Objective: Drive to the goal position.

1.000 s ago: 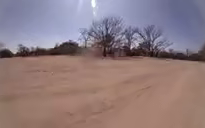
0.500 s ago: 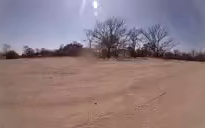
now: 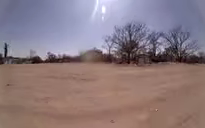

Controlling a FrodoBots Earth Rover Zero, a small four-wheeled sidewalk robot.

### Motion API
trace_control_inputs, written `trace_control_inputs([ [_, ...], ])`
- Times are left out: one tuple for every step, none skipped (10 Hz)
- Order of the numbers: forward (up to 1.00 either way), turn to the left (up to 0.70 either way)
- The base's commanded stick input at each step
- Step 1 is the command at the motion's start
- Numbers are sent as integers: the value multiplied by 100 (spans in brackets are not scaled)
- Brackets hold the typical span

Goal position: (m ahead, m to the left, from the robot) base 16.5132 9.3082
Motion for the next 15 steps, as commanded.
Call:
trace_control_inputs([
  [70, 27],
  [70, 27],
  [70, 27],
  [70, 27],
  [70, 27],
  [70, 27],
  [70, 27],
  [70, 27],
  [70, 0],
  [70, 0],
  [70, 0],
  [70, 0],
  [70, 0],
  [70, 0],
  [70, 0],
])
